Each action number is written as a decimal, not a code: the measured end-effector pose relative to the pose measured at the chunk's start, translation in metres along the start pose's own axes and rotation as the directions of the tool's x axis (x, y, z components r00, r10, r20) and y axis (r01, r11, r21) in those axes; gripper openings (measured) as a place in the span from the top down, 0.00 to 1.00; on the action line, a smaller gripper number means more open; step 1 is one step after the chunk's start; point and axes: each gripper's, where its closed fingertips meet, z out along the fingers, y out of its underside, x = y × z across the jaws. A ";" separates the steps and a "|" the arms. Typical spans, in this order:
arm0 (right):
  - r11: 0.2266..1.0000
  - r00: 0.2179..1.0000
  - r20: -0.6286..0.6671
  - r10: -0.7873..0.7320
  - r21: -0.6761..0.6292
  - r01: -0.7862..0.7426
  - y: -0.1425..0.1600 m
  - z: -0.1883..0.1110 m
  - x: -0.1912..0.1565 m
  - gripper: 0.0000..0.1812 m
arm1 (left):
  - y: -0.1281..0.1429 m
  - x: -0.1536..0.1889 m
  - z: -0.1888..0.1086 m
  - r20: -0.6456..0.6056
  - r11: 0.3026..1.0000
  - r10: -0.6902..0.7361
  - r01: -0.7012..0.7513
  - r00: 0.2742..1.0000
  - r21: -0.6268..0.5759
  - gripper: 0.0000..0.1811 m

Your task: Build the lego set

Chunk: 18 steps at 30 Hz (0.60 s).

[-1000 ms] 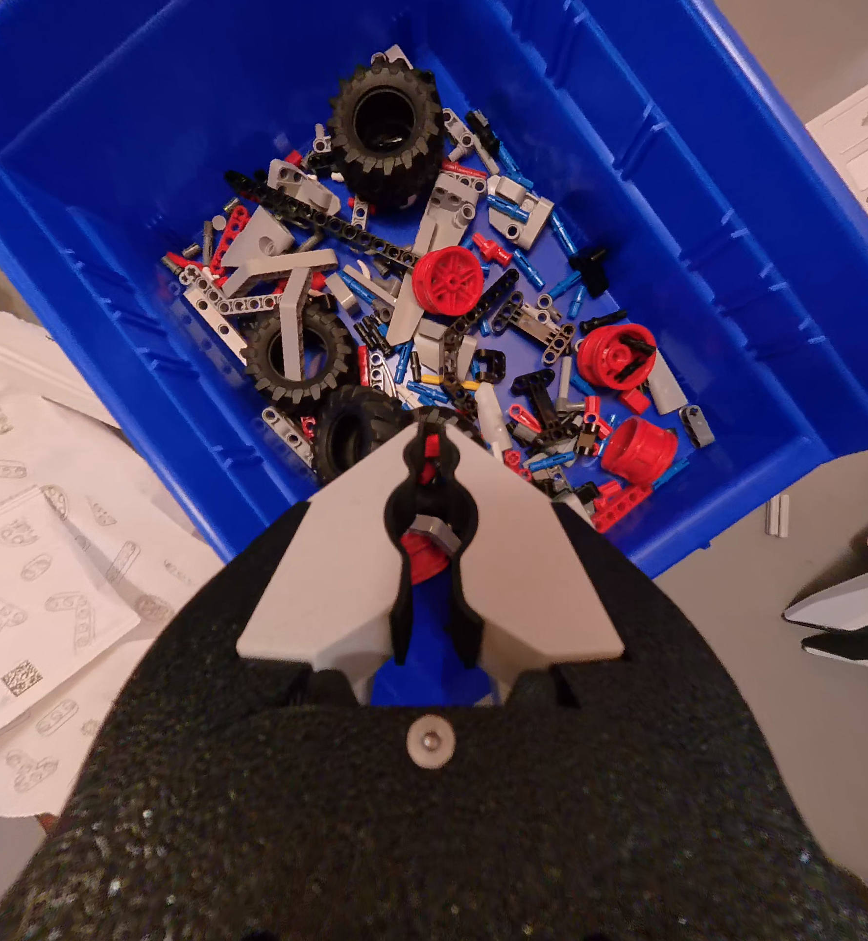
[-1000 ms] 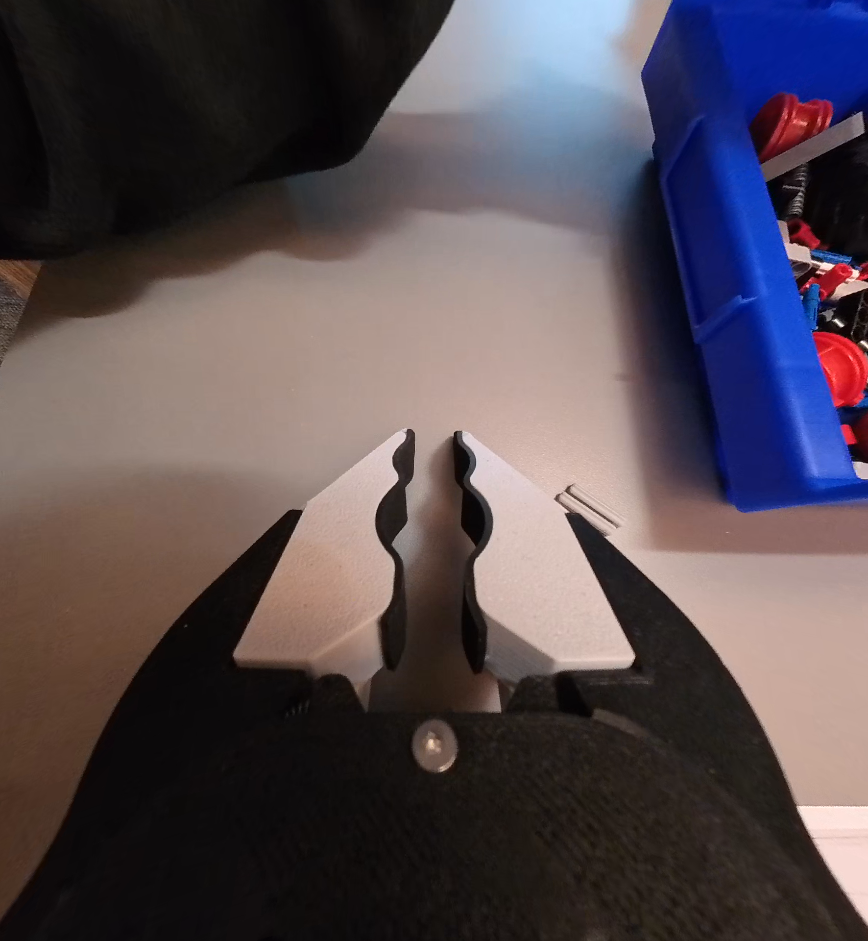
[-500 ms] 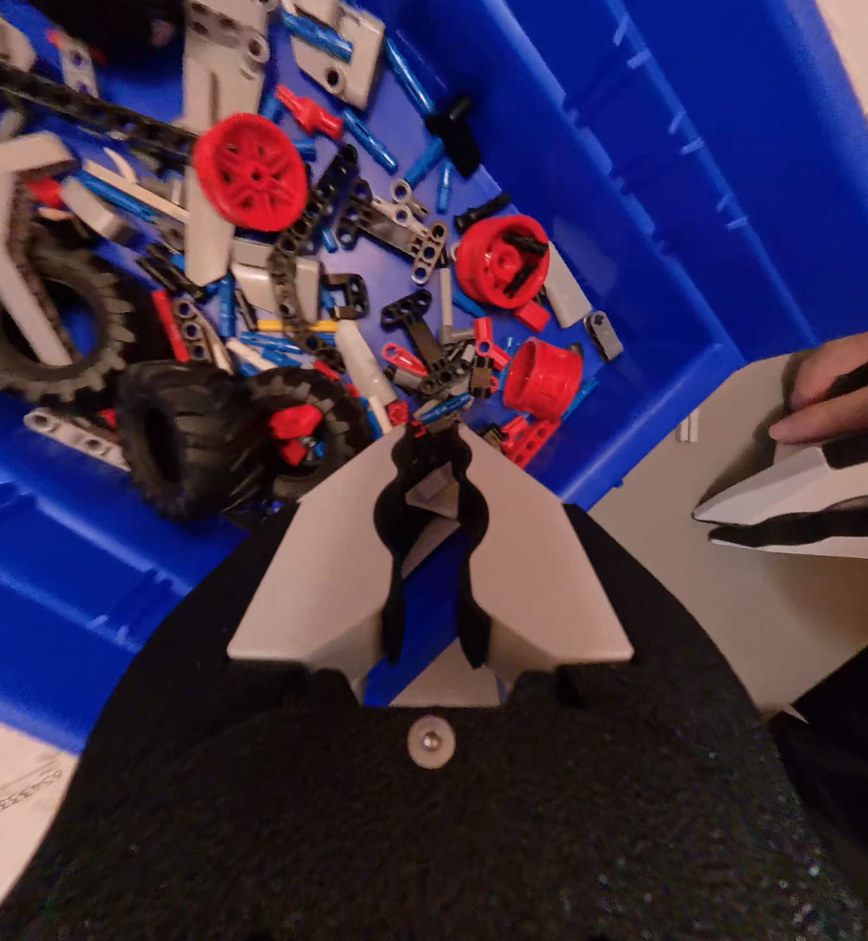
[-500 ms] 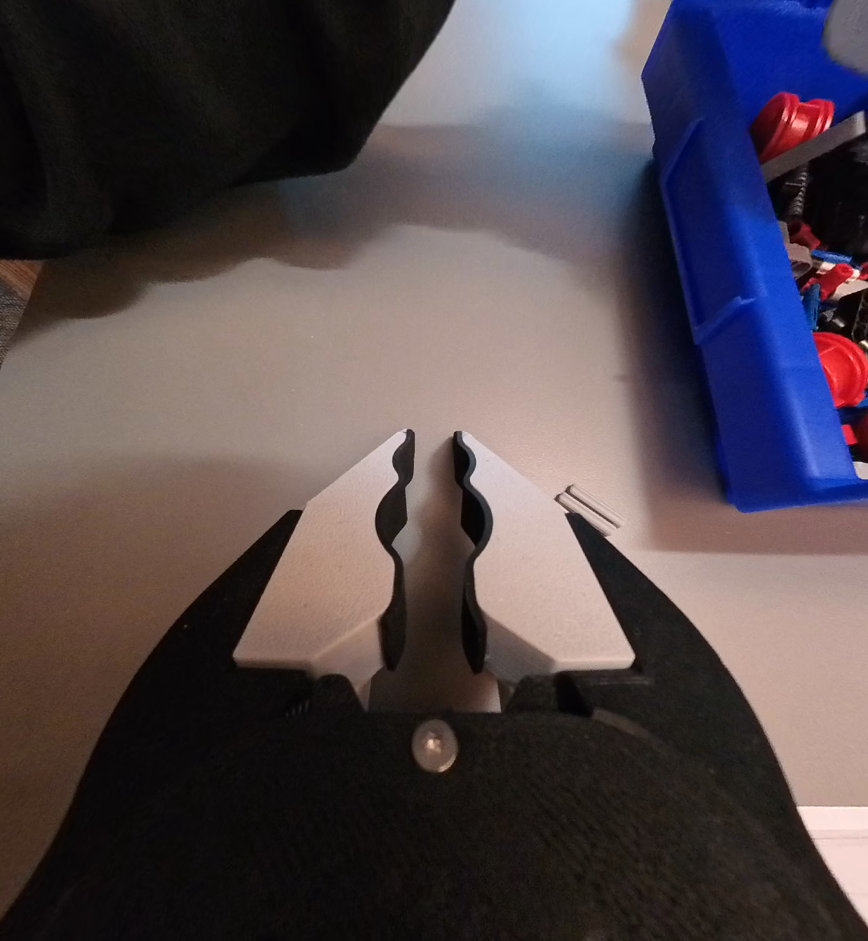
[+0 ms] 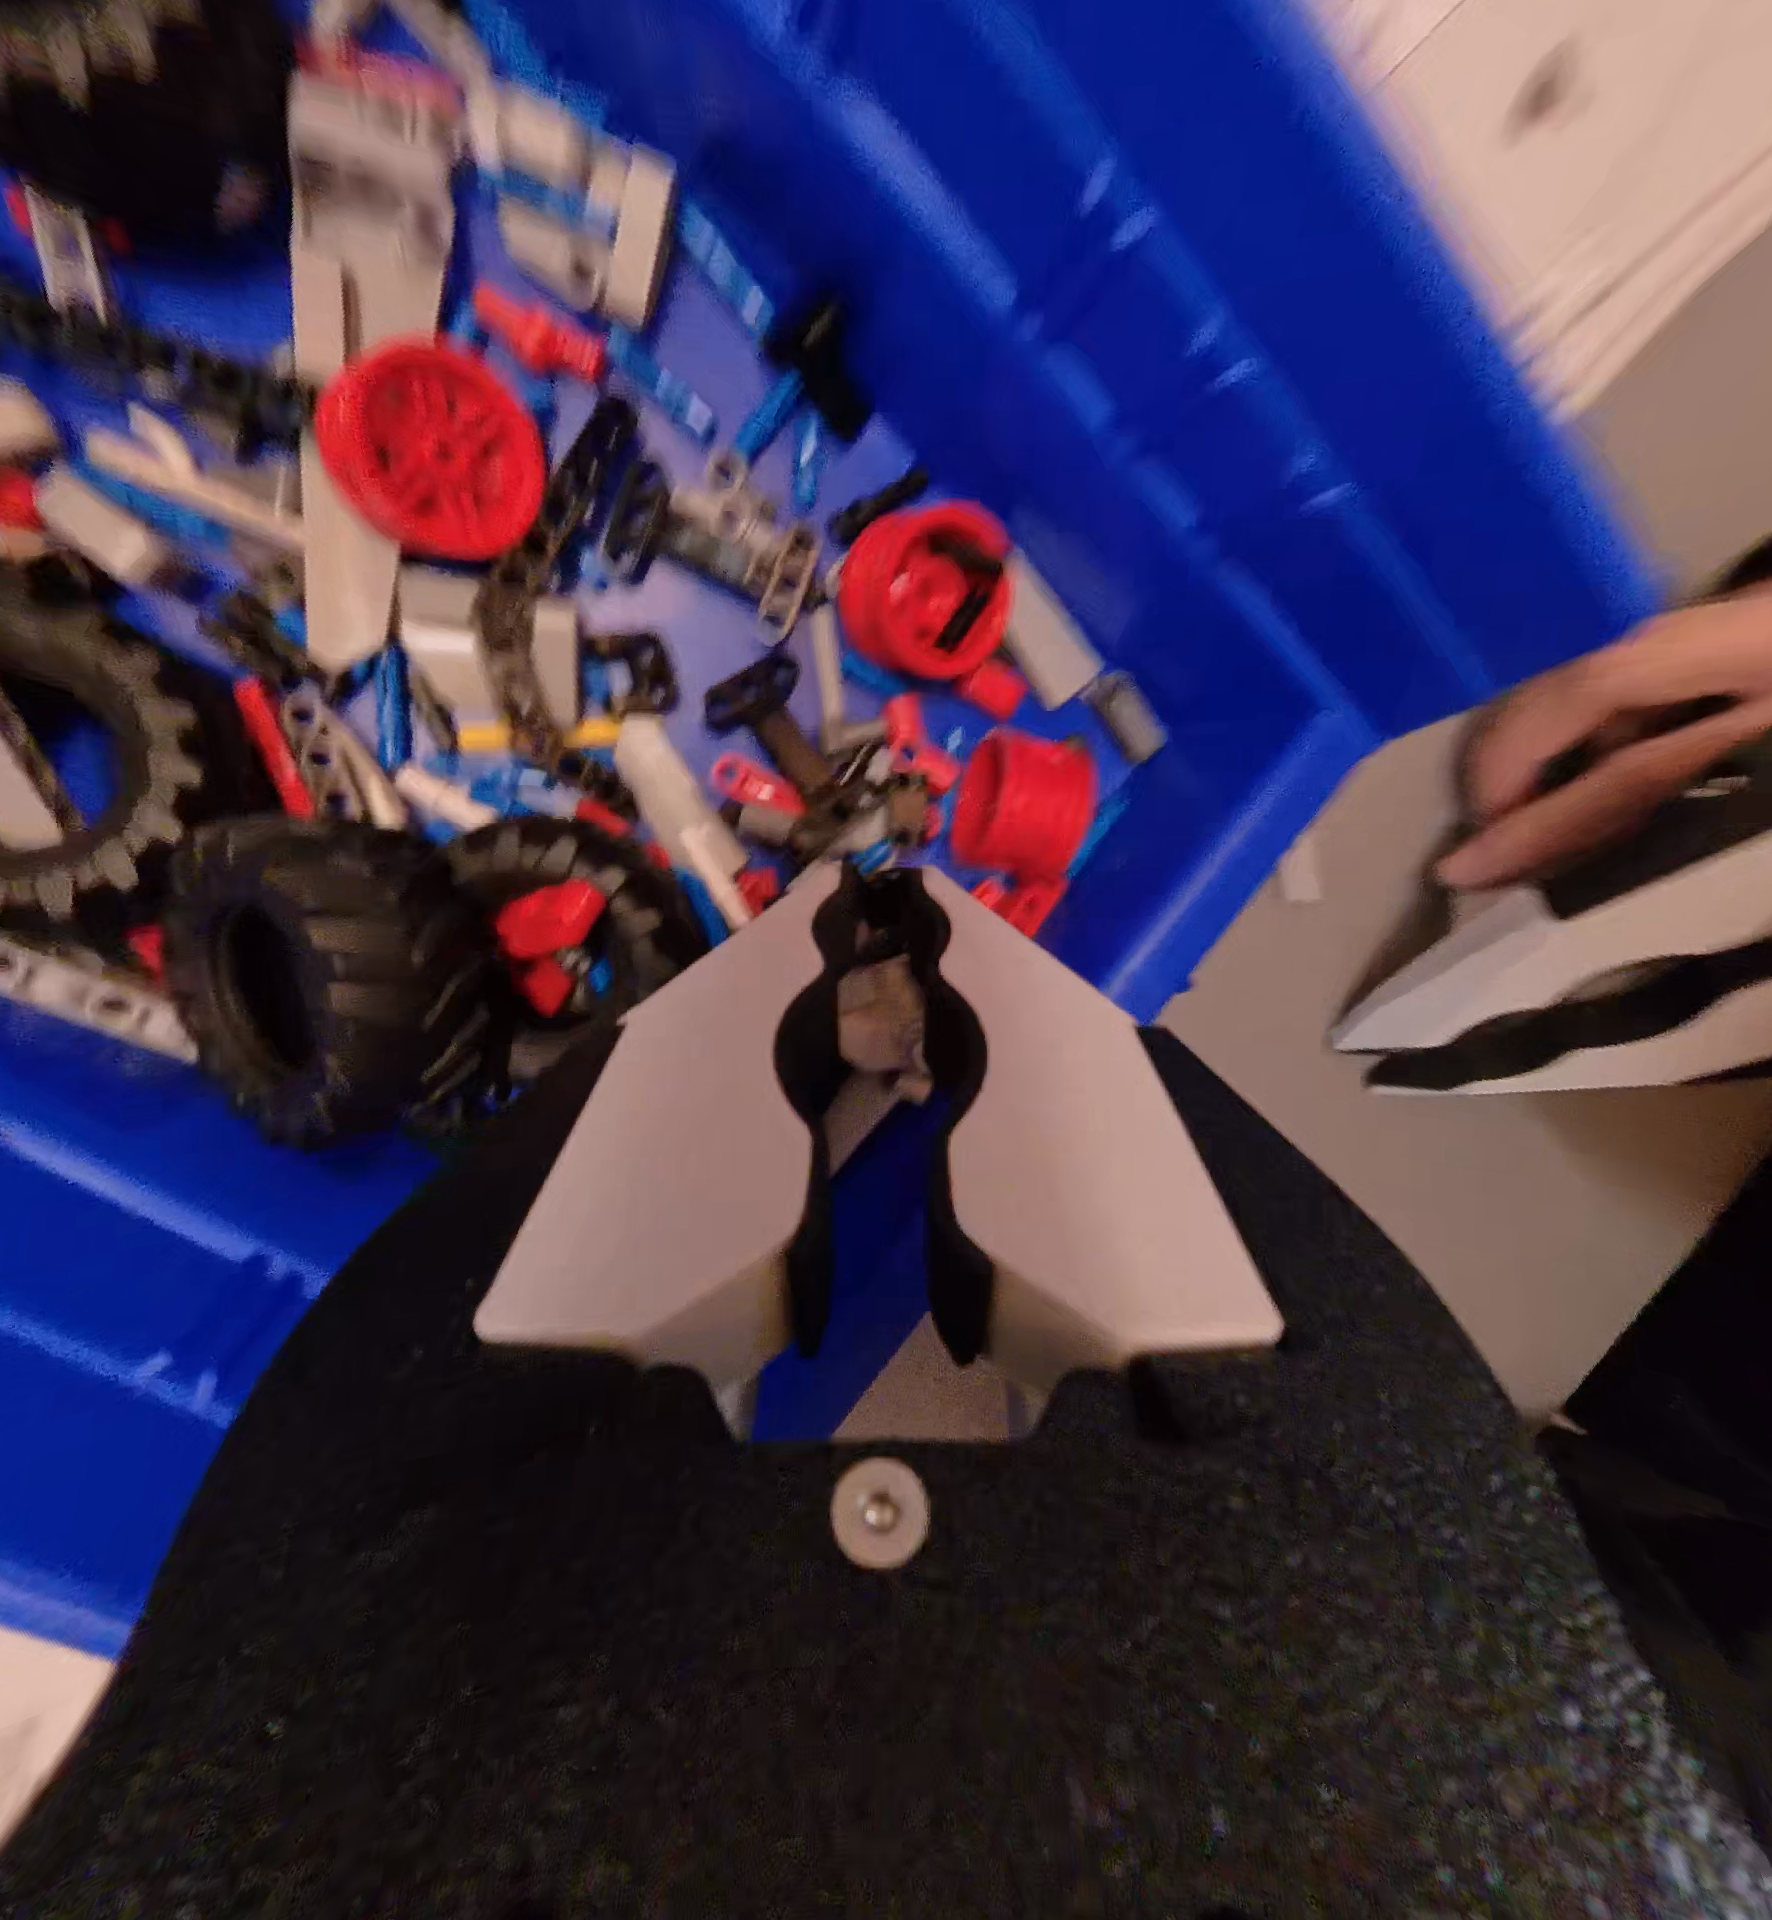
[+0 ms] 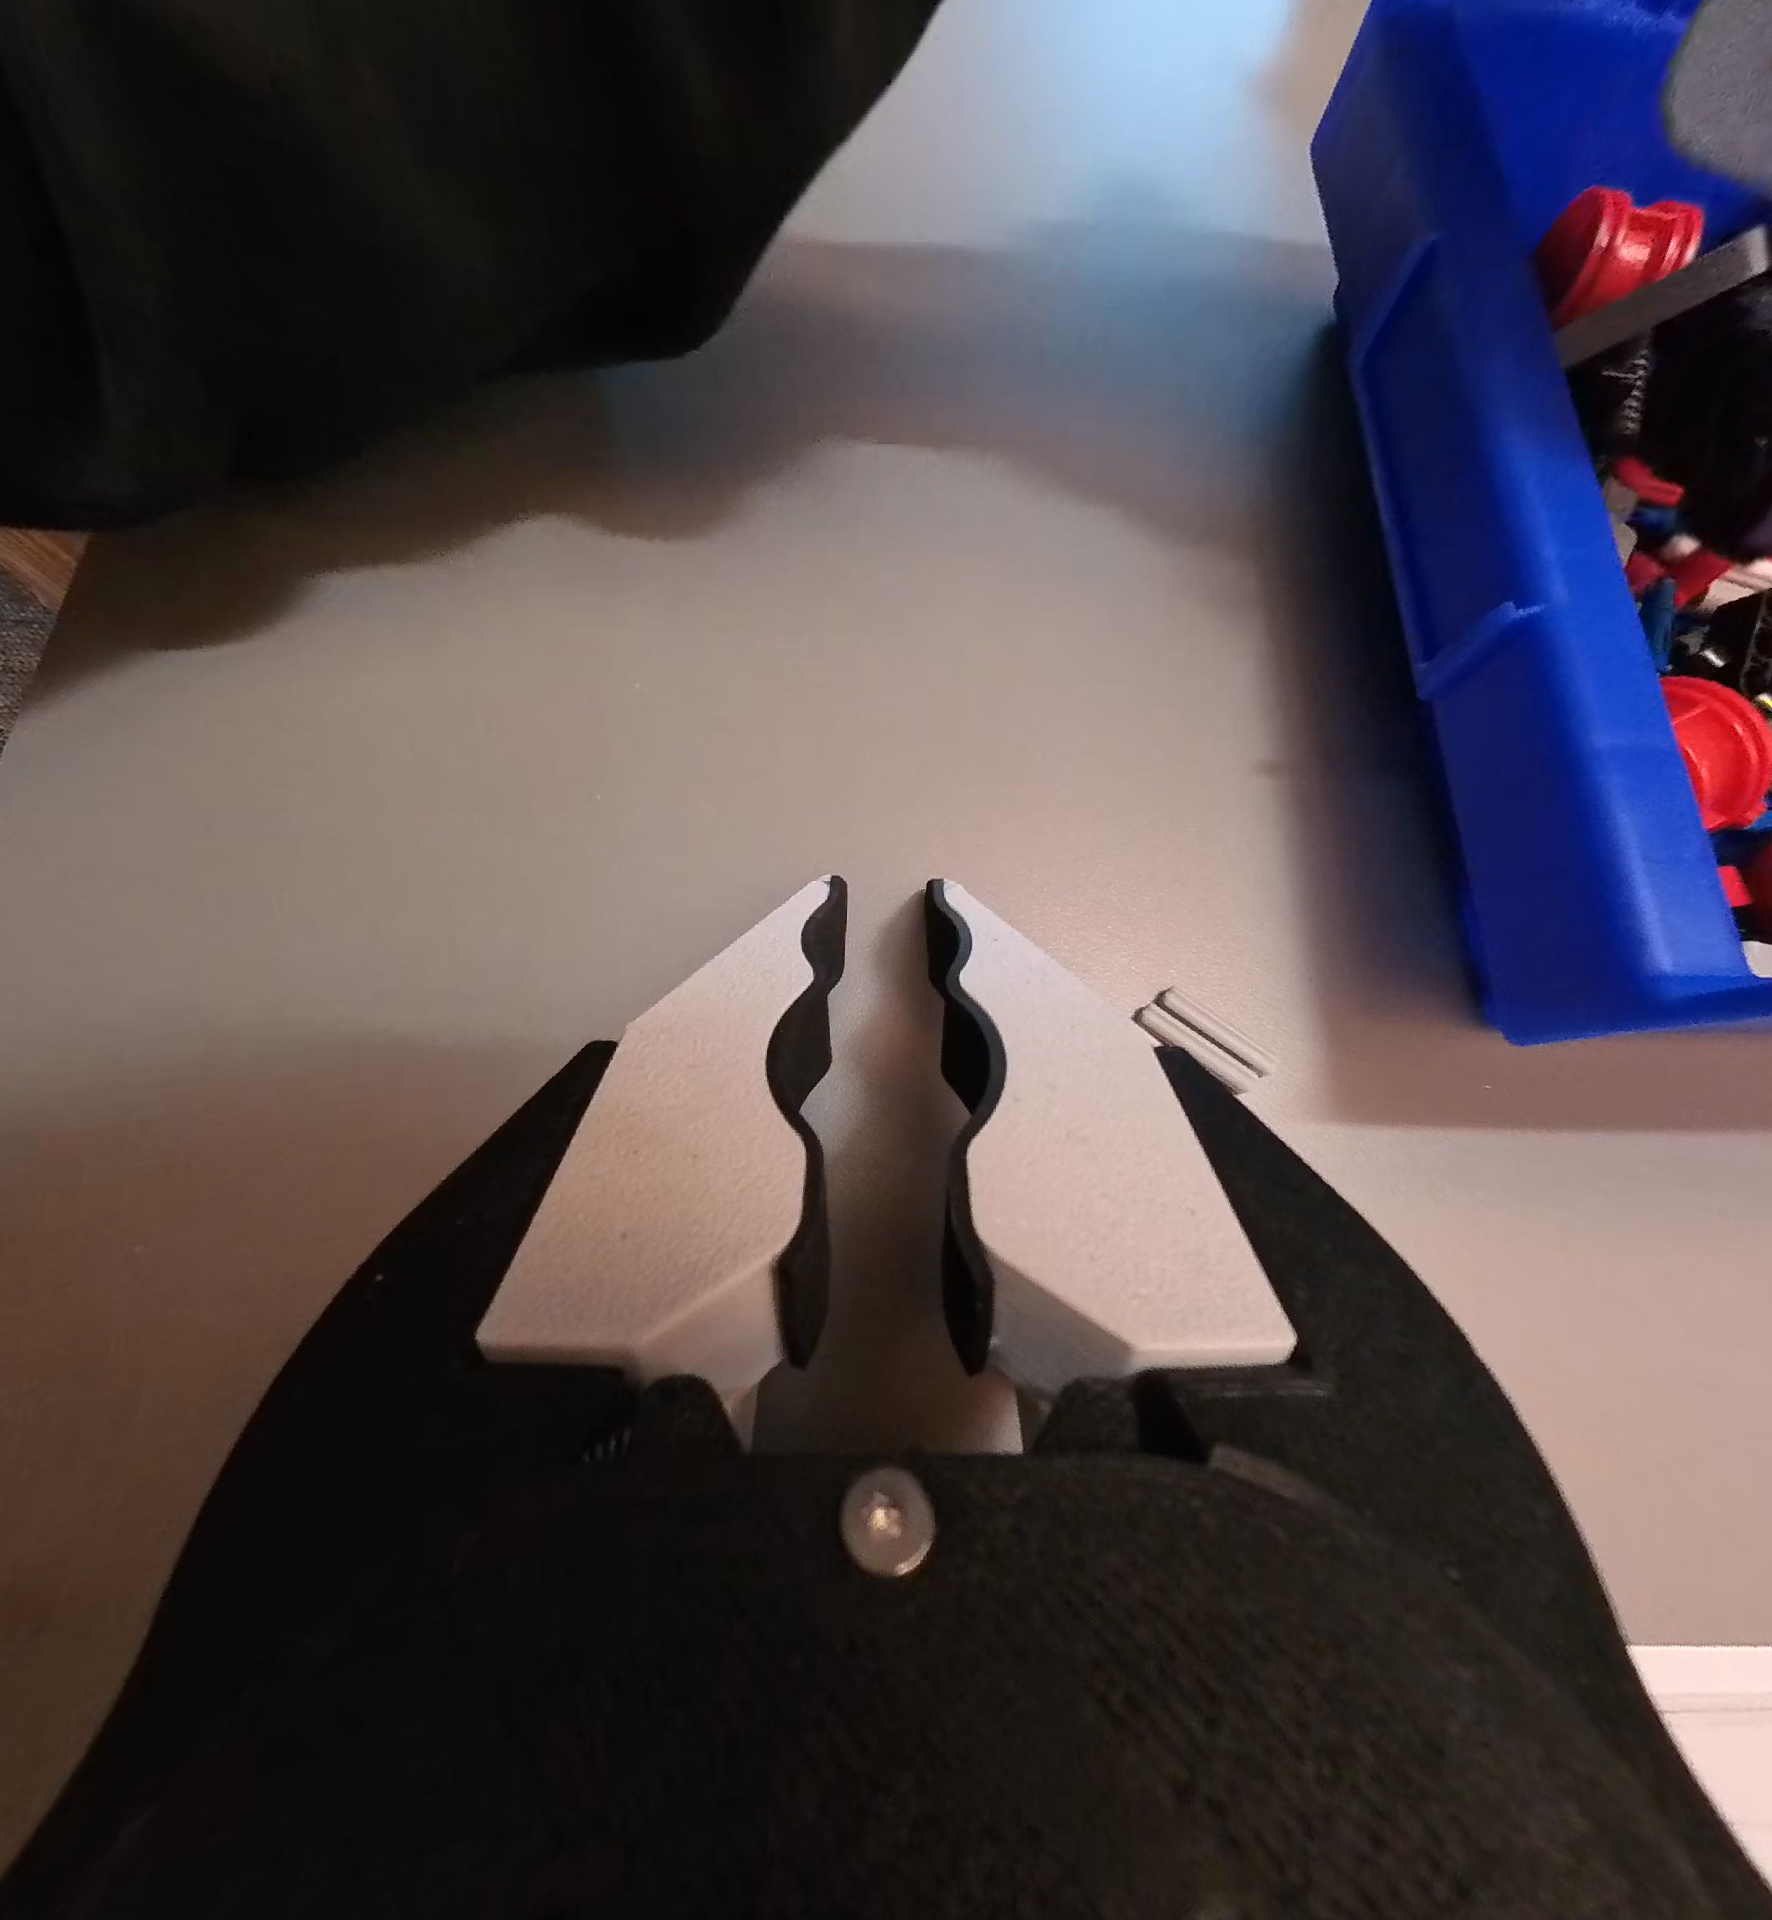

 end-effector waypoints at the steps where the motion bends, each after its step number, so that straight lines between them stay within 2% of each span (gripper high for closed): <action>1: 1.000 1.000 0.000 0.000 0.000 0.000 0.000 0.000 0.000 0.93 | -0.009 0.006 -0.007 -0.051 0.997 0.020 -0.016 0.999 0.081 0.96; 4: 1.000 1.000 0.000 0.000 0.000 0.000 0.000 0.000 0.000 0.93 | -0.040 0.027 -0.037 -0.210 0.933 0.121 -0.040 0.970 0.357 0.96; 6: 1.000 1.000 0.000 0.000 0.000 0.000 0.000 0.000 0.000 0.93 | -0.056 0.044 -0.065 -0.303 0.842 0.232 -0.035 0.924 0.539 0.96; 8: 1.000 1.000 0.000 0.000 0.000 0.000 0.000 0.000 0.000 0.93 | -0.064 0.052 -0.088 -0.318 0.752 0.320 -0.035 0.893 0.658 0.96; 10: 1.000 1.000 0.000 0.000 0.000 0.000 0.000 0.000 0.000 0.93 | -0.068 0.055 -0.103 -0.276 0.674 0.390 -0.068 0.879 0.735 0.96; 13: 1.000 1.000 0.000 0.000 0.000 0.000 0.000 0.000 0.000 0.93 | -0.072 0.063 -0.120 -0.127 0.526 0.504 -0.187 0.854 0.830 0.96; 15: 1.000 1.000 0.000 0.000 0.000 0.000 0.000 0.000 0.000 0.93 | -0.070 0.070 -0.123 -0.096 0.506 0.542 -0.233 0.835 0.831 0.96; 18: 1.000 1.000 -0.001 -0.001 0.000 0.001 0.000 0.000 0.000 0.93 | -0.069 0.070 -0.115 -0.080 0.558 0.521 -0.268 0.850 0.786 0.96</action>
